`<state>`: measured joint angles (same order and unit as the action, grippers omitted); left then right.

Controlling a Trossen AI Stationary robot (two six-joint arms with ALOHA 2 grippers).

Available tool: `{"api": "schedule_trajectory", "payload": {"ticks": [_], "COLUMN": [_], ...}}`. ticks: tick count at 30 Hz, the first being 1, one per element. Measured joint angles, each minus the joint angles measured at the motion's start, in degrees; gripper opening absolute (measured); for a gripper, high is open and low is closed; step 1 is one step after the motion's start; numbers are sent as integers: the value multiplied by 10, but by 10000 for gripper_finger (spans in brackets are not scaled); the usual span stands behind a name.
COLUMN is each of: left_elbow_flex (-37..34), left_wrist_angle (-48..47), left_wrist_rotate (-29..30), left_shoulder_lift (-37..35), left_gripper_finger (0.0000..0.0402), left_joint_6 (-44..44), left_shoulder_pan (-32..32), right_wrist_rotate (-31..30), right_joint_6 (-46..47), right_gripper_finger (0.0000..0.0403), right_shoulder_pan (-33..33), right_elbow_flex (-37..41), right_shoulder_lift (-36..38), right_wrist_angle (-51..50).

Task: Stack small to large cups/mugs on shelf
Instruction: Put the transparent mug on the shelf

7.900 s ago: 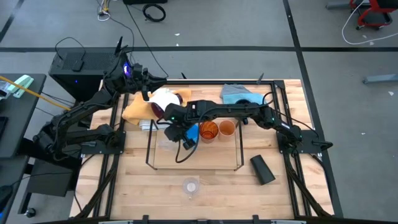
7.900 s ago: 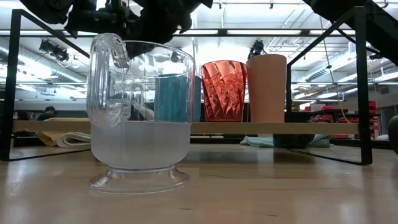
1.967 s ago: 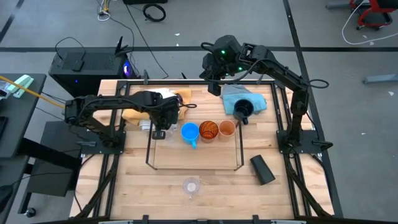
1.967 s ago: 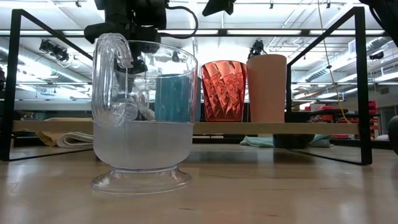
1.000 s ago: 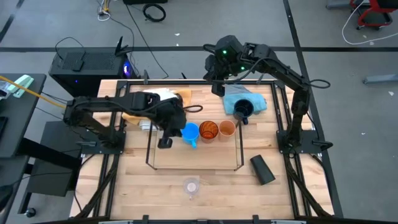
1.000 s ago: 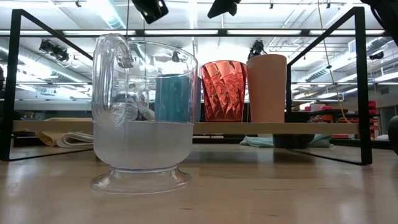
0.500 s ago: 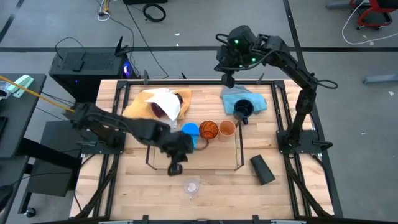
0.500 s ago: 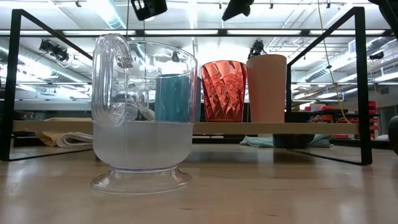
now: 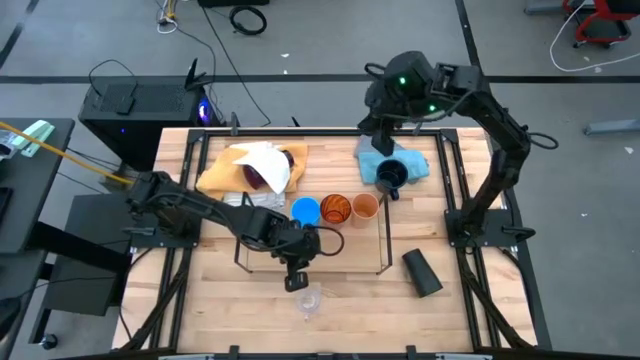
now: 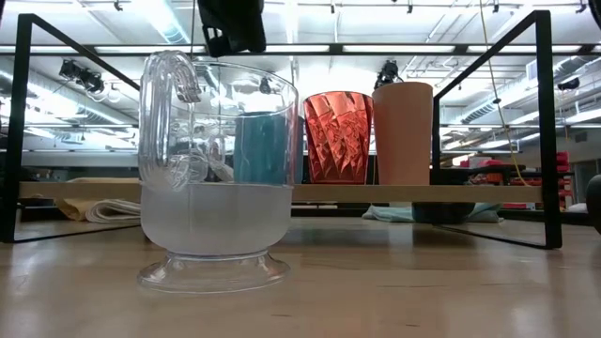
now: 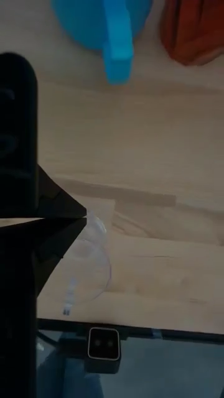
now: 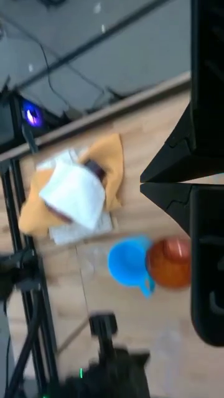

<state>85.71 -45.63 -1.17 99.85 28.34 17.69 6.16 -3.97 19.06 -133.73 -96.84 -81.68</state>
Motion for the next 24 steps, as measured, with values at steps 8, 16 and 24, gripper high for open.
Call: {"api": "schedule_trajectory", "payload": {"ticks": [8, 16, 24], "left_elbow_flex": [0, 0, 0], "left_wrist_angle": [-2, 2, -3], "left_wrist_rotate": [4, 11, 13], "left_shoulder_lift": [0, 13, 49], "left_gripper_finger": [35, 40, 54], "left_joint_6": [34, 102, 234], "left_shoulder_pan": [27, 43, 42], "right_wrist_rotate": [-18, -32, -32], "right_joint_6": [79, 74, 12], "right_gripper_finger": [16, 17, 37], "right_shoulder_pan": [-84, -142, -144], "right_elbow_flex": [0, 0, 0], "right_shoulder_lift": [-1, -1, 3], "right_wrist_angle": [-54, -63, -83]}}
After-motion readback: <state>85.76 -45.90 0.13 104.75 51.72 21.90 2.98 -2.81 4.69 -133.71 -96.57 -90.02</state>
